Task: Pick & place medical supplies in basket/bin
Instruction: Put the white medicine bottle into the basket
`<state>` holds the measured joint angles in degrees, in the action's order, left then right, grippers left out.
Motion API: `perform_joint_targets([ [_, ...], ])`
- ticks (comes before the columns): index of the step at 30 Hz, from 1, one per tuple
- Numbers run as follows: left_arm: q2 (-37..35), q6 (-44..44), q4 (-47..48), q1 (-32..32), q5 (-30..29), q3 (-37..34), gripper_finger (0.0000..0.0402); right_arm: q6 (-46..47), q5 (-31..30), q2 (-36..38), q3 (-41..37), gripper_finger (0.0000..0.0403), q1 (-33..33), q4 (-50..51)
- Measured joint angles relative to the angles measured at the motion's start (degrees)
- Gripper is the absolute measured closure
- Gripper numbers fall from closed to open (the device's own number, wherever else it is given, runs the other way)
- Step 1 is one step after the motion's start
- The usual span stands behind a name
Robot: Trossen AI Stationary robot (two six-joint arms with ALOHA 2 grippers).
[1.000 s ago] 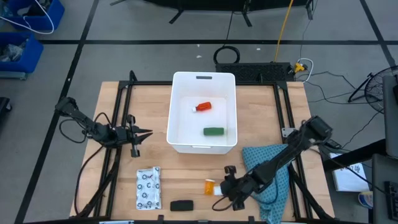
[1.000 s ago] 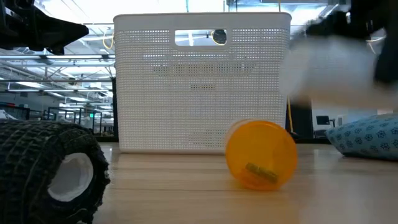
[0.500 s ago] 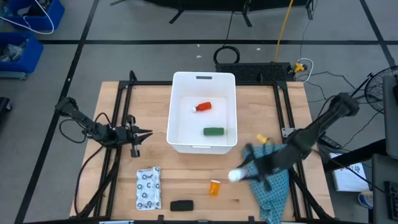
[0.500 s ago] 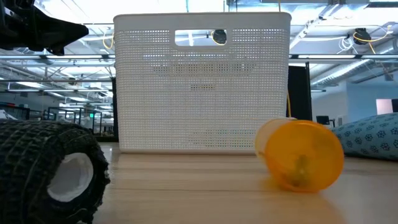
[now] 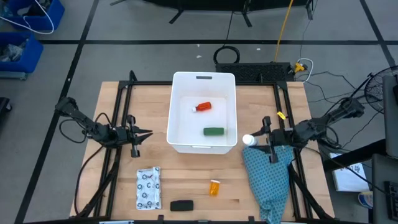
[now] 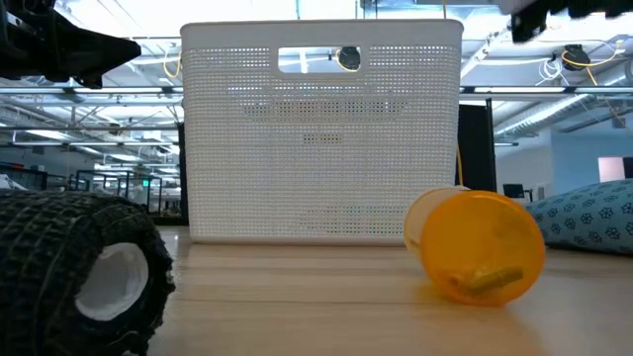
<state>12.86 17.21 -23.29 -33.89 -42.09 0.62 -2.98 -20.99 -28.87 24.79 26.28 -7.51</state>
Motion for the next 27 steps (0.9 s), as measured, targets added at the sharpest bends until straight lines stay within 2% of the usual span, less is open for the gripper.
perform_joint_targets([
  [5,0.0,-0.06,0.1,0.0,0.0,0.0,0.0355,0.88,0.26,3.8,-4.9,0.0237,-3.35,-4.28],
  [11,-0.02,-0.63,1.11,0.0,0.0,0.0,0.0355,2.54,3.32,4.38,-4.87,0.0237,-5.17,-7.48],
  [14,0.0,-1.2,1.14,0.0,0.0,0.0,0.0355,2.91,4.93,3.06,-2.43,0.0237,-6.15,-7.71],
  [17,-0.02,-2.02,1.16,0.0,0.0,0.0,0.0355,1.55,6.07,-0.69,3.51,0.0237,-8.0,-3.87],
  [21,-0.02,-2.4,1.18,0.02,0.0,0.0,0.0355,-0.89,6.26,-9.57,16.21,0.0237,-12.46,5.11],
  [25,0.0,-2.4,1.18,0.0,0.0,0.0,0.0355,-1.18,7.22,-20.75,31.48,0.0237,-20.64,16.97],
  [27,-0.02,-2.35,1.18,0.0,0.0,0.0,0.0355,-1.4,11.63,-26.6,38.93,0.0237,-25.68,23.24],
])
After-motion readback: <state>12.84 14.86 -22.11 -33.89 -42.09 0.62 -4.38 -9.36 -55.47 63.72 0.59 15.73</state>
